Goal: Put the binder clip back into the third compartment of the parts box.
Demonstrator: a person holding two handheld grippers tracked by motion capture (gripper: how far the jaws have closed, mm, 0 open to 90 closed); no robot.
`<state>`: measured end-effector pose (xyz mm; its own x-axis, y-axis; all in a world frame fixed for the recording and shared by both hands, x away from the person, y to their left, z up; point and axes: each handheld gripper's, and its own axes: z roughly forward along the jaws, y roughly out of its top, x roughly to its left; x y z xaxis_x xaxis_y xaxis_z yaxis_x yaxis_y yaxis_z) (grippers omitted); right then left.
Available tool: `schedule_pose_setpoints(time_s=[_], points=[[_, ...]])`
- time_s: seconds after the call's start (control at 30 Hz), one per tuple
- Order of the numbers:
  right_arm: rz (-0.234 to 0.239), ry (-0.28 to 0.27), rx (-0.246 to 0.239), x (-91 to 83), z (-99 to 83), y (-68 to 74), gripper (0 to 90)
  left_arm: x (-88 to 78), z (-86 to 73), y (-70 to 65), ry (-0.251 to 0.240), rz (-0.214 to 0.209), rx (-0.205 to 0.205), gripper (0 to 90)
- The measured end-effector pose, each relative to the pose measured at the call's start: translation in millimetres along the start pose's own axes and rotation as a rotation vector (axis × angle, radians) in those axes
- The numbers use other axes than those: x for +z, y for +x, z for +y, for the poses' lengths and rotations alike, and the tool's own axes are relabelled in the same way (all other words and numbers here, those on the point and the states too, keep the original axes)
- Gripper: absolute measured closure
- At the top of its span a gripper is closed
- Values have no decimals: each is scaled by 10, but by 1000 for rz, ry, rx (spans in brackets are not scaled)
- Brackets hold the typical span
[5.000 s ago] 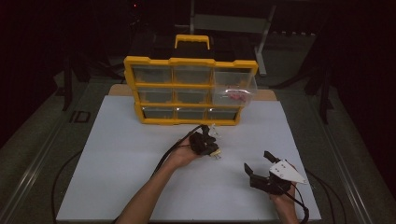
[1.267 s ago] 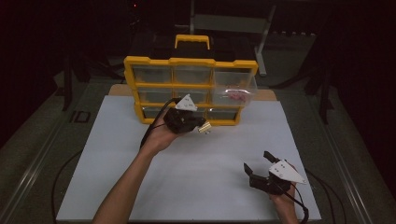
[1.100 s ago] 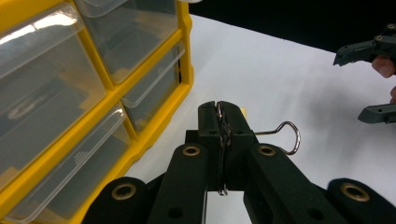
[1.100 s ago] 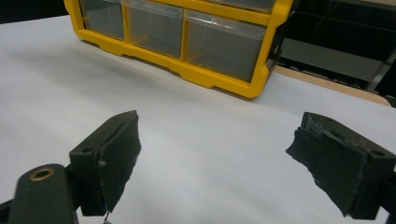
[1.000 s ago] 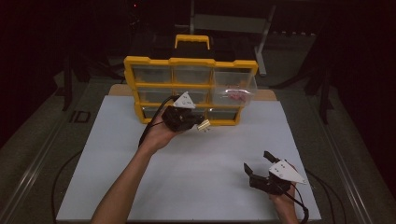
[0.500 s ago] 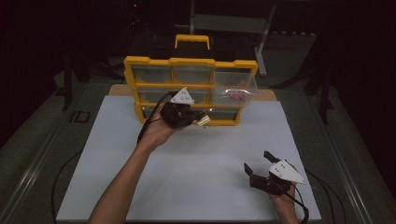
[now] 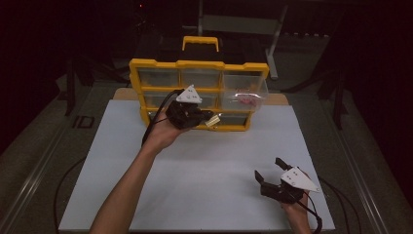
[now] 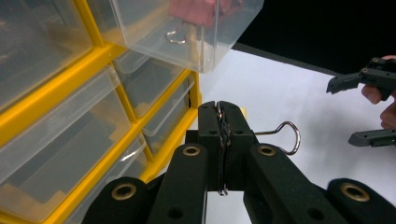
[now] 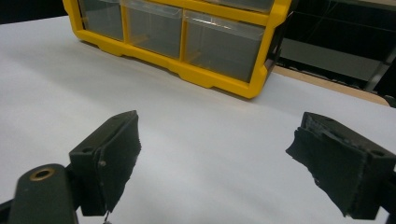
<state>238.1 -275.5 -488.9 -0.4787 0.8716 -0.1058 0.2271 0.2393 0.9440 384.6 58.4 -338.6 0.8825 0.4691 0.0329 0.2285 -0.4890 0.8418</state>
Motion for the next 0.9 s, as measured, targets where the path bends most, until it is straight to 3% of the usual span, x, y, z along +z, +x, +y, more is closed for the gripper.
schedule_pose_setpoints(time_s=[0.9], points=[[-4,-1,1,-3,-1,-10,133,-165,203,67,-61,35,-6,893]])
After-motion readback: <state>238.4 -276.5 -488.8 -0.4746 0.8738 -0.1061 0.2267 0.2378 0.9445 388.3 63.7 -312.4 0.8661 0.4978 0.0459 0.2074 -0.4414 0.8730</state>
